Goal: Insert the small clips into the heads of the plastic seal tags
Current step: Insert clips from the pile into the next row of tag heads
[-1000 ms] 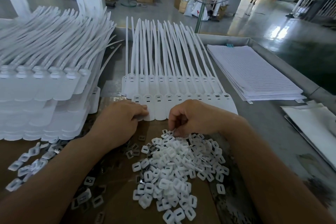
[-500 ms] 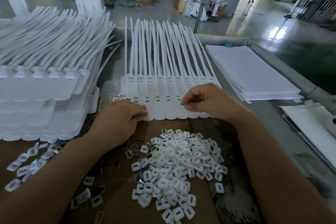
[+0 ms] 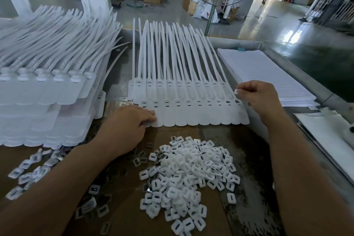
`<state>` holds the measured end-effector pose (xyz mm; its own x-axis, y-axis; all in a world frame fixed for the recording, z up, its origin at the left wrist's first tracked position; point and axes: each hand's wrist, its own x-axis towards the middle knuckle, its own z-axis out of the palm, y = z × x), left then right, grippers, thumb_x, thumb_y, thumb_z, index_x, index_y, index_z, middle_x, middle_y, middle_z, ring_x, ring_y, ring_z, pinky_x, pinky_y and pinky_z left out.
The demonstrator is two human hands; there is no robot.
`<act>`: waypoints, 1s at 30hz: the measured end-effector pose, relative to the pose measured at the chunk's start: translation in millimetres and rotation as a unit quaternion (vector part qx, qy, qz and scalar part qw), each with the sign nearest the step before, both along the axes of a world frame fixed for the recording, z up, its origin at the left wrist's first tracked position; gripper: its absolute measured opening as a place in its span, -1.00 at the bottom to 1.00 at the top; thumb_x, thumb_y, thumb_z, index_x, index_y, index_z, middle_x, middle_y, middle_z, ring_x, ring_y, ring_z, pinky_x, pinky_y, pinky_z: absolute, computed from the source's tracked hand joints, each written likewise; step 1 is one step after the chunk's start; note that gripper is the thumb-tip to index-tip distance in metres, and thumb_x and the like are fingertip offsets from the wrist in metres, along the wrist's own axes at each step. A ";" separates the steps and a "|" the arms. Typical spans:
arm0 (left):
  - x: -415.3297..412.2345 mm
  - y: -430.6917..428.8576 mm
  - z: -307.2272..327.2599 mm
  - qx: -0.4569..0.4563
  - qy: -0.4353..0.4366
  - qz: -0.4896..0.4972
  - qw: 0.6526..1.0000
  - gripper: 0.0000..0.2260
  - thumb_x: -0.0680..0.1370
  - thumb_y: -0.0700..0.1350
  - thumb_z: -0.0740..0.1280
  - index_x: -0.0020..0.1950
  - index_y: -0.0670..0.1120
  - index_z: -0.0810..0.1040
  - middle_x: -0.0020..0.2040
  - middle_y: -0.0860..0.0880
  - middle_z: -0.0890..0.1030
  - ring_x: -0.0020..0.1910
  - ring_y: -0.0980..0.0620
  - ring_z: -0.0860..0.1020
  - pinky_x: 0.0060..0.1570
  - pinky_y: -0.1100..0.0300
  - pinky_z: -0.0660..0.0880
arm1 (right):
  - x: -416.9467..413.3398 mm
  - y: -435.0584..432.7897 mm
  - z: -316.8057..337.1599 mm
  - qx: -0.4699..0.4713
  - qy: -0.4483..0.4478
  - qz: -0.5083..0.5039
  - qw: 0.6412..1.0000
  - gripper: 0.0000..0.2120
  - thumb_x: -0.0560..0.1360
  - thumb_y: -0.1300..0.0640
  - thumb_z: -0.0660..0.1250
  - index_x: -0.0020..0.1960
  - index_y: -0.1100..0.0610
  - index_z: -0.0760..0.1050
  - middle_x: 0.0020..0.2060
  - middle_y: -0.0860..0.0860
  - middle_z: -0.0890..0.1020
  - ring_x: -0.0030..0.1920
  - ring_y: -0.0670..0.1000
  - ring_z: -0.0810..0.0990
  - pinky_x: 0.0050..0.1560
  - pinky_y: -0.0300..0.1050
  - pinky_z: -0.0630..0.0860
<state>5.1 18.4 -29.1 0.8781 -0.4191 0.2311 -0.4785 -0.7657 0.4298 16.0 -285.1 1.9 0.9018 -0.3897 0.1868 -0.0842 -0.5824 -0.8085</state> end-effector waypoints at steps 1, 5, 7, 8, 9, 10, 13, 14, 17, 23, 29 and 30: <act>0.1 -0.1 0.3 -0.002 0.001 0.000 1.000 -0.70 0.53 -0.26 0.20 0.22 -0.04 0.54 0.24 0.09 0.52 0.25 0.12 0.41 0.19 0.34 0.16 | 1.1 0.8 -1.4 -0.005 0.009 0.000 1.000 -0.88 0.44 0.26 0.35 -0.17 0.06 0.58 -0.28 -0.10 0.59 -0.25 -0.15 0.52 -0.21 -0.27 0.39; 0.1 -0.8 1.6 -0.004 0.004 0.001 1.000 -0.70 0.53 -0.27 0.20 0.21 -0.05 0.54 0.24 0.08 0.52 0.25 0.10 0.42 0.23 0.30 0.21 | 3.7 5.3 -6.8 -0.042 0.046 0.016 0.998 -0.88 0.46 0.27 0.32 -0.16 0.08 0.57 -0.27 -0.09 0.57 -0.20 -0.09 0.51 -0.10 -0.20 0.42; 0.1 -1.4 2.0 -0.003 0.005 0.002 1.000 -0.70 0.53 -0.27 0.20 0.21 -0.05 0.54 0.24 0.08 0.52 0.26 0.10 0.41 0.24 0.29 0.20 | 4.0 5.9 -8.2 -0.059 0.052 0.017 0.997 -0.88 0.47 0.26 0.32 -0.16 0.07 0.58 -0.30 -0.13 0.53 -0.23 -0.16 0.46 -0.22 -0.28 0.36; 0.3 -1.8 2.1 0.000 0.005 0.002 1.000 -0.69 0.54 -0.27 0.20 0.22 -0.05 0.53 0.25 0.08 0.51 0.26 0.11 0.40 0.24 0.30 0.19 | 4.1 6.0 -8.3 -0.064 0.054 0.016 0.996 -0.88 0.47 0.25 0.32 -0.16 0.07 0.57 -0.30 -0.14 0.53 -0.24 -0.18 0.45 -0.26 -0.31 0.33; 0.3 -1.8 2.3 0.002 0.005 0.003 1.000 -0.69 0.54 -0.27 0.20 0.22 -0.05 0.53 0.25 0.09 0.51 0.26 0.11 0.40 0.24 0.30 0.18 | 4.2 6.1 -8.3 -0.067 0.056 0.017 0.996 -0.88 0.47 0.25 0.32 -0.16 0.07 0.57 -0.30 -0.13 0.53 -0.23 -0.17 0.46 -0.27 -0.31 0.32; 0.0 -1.9 2.6 0.003 0.005 0.002 1.000 -0.69 0.54 -0.26 0.19 0.23 -0.05 0.53 0.25 0.09 0.51 0.27 0.11 0.39 0.24 0.31 0.17 | 3.8 6.7 -7.9 -0.068 0.060 0.019 0.996 -0.88 0.47 0.25 0.32 -0.16 0.07 0.57 -0.28 -0.11 0.54 -0.21 -0.13 0.46 -0.24 -0.28 0.33; -0.2 -1.7 3.0 0.007 0.008 0.002 1.000 -0.69 0.54 -0.26 0.19 0.24 -0.04 0.52 0.26 0.09 0.50 0.27 0.12 0.39 0.25 0.30 0.18 | 3.5 8.8 -7.3 -0.077 0.079 0.029 0.993 -0.90 0.47 0.24 0.34 -0.16 0.07 0.57 -0.17 -0.03 0.55 -0.11 -0.07 0.46 -0.10 -0.19 0.33; 0.0 -1.7 2.9 0.007 0.008 0.002 1.000 -0.69 0.54 -0.26 0.19 0.24 -0.04 0.52 0.26 0.10 0.50 0.27 0.12 0.39 0.25 0.30 0.18 | 3.7 9.1 -7.7 -0.081 0.083 0.031 0.993 -0.89 0.47 0.25 0.34 -0.17 0.07 0.57 -0.14 -0.03 0.55 -0.10 -0.07 0.46 -0.08 -0.18 0.34; 0.2 -1.6 1.8 0.007 0.007 0.004 1.000 -0.69 0.54 -0.26 0.18 0.24 -0.03 0.52 0.26 0.10 0.50 0.27 0.12 0.38 0.24 0.31 0.17 | 4.6 9.0 -10.5 -0.095 0.089 0.032 0.991 -0.89 0.46 0.24 0.35 -0.19 0.07 0.56 -0.16 -0.03 0.56 -0.10 -0.05 0.47 -0.07 -0.17 0.34; 0.4 -0.5 -0.6 0.004 0.005 0.003 1.000 -0.67 0.53 -0.28 0.18 0.23 -0.04 0.52 0.26 0.10 0.50 0.27 0.12 0.38 0.22 0.34 0.15 | 6.6 10.8 -17.6 -0.063 0.075 0.009 0.995 -0.88 0.41 0.24 0.42 -0.22 0.04 0.58 -0.25 -0.07 0.55 -0.10 -0.05 0.49 -0.04 -0.18 0.38; 1.0 -0.2 -2.2 0.002 0.006 0.006 1.000 -0.67 0.53 -0.28 0.19 0.23 -0.02 0.52 0.26 0.11 0.50 0.27 0.13 0.38 0.22 0.31 0.18 | 8.0 12.3 -18.1 -0.026 0.077 0.005 0.997 -0.85 0.39 0.28 0.42 -0.17 0.03 0.59 -0.21 -0.10 0.57 -0.09 -0.10 0.50 0.01 -0.18 0.36; 1.1 -0.4 -2.1 0.000 0.007 0.007 1.000 -0.67 0.53 -0.28 0.19 0.23 -0.02 0.52 0.25 0.11 0.50 0.26 0.13 0.38 0.22 0.31 0.19 | 8.2 12.4 -17.8 -0.017 0.076 -0.001 0.997 -0.83 0.38 0.29 0.43 -0.19 0.03 0.58 -0.22 -0.10 0.57 -0.10 -0.09 0.50 0.00 -0.17 0.36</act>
<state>6.2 18.0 -31.2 0.8867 -0.4075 0.2182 -0.4622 -0.7722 0.4359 24.2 -272.7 -15.9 0.9202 -0.3868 0.0605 -0.2057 -0.6093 -0.7658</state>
